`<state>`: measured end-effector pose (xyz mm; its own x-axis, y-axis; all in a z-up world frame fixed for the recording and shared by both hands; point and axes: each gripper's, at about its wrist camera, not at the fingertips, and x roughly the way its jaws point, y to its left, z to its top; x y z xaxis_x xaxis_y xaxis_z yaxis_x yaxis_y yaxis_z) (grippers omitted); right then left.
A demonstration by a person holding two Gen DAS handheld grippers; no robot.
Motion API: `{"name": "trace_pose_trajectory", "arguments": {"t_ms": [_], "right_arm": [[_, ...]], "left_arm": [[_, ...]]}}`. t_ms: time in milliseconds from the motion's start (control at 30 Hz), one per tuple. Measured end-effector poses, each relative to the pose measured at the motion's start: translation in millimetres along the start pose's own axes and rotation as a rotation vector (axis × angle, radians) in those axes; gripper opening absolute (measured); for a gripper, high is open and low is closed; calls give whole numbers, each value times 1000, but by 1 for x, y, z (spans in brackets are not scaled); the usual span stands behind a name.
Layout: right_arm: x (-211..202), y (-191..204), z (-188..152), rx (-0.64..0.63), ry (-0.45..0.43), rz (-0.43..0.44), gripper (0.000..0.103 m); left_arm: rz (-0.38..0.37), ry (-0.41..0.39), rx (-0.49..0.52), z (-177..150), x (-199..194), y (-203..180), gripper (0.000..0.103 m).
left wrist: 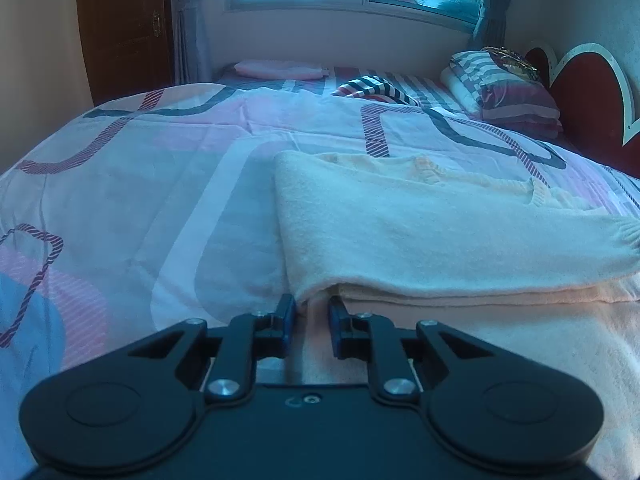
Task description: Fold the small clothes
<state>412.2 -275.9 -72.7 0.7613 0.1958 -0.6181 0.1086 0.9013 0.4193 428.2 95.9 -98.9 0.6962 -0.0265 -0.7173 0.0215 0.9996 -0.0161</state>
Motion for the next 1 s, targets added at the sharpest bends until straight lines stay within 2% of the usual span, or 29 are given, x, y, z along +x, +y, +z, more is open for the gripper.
{"name": "trace_pose_trajectory", "arguments": {"t_ms": [500,600,667,733,833,933,1000], "right_arm": [[8,-22,-12,6,49,-31,5],[13,-29,-16,3,40,-47,5],[4,-33,-15,30,7,-92,6],[-12,-31,-11,25,-55,-85,7],[-9,-10,-7,-55,-50,-44,7],[14,15,-11,-125,5,-11,7],[30,21,-19,-173,79,-87,7]], "left_arm": [[-19,23,15,1,2,5,16],[-9,26,22,2,2,8,29],[20,-6,20,1,-8,12,53],[13,-85,13,-1,-25,17,53],[-33,-121,28,8,-28,3,53],[-71,-92,72,17,-9,-25,53],[-100,-44,67,14,8,-33,53]]}}
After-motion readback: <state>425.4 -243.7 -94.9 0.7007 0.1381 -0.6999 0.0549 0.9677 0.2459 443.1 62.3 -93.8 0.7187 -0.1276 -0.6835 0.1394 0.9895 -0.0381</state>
